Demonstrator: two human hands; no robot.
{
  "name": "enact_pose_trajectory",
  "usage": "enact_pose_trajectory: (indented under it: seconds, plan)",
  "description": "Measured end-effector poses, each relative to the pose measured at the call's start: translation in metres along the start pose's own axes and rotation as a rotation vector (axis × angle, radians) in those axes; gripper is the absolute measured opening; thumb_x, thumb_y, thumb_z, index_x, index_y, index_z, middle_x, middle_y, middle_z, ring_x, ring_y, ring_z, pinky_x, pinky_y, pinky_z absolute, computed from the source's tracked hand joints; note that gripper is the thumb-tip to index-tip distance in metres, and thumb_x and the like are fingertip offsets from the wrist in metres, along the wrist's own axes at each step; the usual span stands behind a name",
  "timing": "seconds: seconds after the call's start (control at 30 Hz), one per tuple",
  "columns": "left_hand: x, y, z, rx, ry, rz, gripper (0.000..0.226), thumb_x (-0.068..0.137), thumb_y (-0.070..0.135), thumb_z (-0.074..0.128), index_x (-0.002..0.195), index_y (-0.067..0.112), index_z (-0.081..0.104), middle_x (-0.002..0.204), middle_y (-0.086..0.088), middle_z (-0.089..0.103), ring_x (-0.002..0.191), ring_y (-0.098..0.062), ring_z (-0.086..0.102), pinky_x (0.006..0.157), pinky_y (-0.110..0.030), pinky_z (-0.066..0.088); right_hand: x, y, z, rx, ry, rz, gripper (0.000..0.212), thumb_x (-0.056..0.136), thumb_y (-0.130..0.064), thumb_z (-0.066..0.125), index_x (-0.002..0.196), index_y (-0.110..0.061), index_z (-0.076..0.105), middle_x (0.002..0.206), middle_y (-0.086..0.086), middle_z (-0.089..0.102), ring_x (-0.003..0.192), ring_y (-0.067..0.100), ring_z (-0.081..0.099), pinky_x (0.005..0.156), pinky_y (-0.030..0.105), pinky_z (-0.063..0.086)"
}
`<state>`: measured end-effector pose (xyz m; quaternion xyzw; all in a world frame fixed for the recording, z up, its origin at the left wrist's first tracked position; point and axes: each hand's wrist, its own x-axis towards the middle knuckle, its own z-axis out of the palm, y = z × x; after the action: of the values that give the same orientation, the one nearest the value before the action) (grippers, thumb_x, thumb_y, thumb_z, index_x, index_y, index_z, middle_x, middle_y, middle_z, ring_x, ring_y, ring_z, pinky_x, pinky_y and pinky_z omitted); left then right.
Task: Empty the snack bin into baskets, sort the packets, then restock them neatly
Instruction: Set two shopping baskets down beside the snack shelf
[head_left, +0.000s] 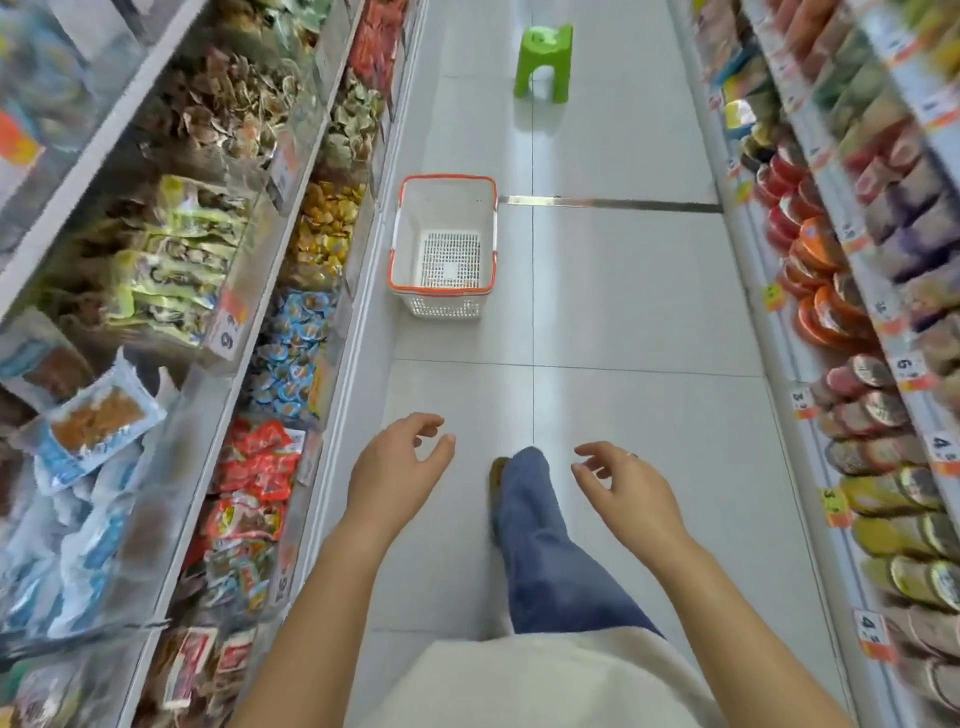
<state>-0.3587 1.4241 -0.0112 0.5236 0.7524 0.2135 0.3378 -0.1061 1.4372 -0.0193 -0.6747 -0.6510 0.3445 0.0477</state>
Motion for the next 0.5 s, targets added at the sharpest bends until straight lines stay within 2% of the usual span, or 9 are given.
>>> enact_pose_trajectory:
  seconds: [0.17, 0.37, 0.5]
  plan:
    - [0.123, 0.025, -0.023, -0.016, -0.008, -0.058, 0.029, 0.090, 0.042, 0.056, 0.116, 0.030, 0.061, 0.110, 0.016, 0.063, 0.101, -0.007, 0.058, 0.087, -0.032, 0.048, 0.139, -0.063, -0.048, -0.022, -0.014, -0.078, 0.029, 0.096, -0.040, 0.047, 0.122, -0.030, 0.057, 0.103, -0.016, 0.060, 0.096, 0.006, 0.056, 0.081, 0.025, 0.047]
    - [0.248, 0.036, -0.058, -0.045, 0.006, -0.138, 0.028, 0.092, 0.040, 0.055, 0.117, 0.028, 0.061, 0.111, 0.014, 0.062, 0.101, -0.009, 0.057, 0.087, -0.031, 0.048, 0.280, -0.152, -0.090, -0.053, -0.043, -0.205, 0.029, 0.095, -0.041, 0.047, 0.121, -0.030, 0.058, 0.107, -0.013, 0.064, 0.097, 0.006, 0.057, 0.073, 0.023, 0.038]
    - [0.339, 0.028, -0.076, -0.095, 0.028, -0.213, 0.027, 0.090, 0.037, 0.058, 0.113, 0.025, 0.063, 0.108, 0.009, 0.065, 0.100, -0.013, 0.059, 0.087, -0.032, 0.049, 0.377, -0.201, -0.101, -0.054, -0.049, -0.238, 0.030, 0.095, -0.040, 0.048, 0.121, -0.030, 0.058, 0.107, -0.013, 0.064, 0.098, 0.007, 0.058, 0.077, 0.025, 0.043]
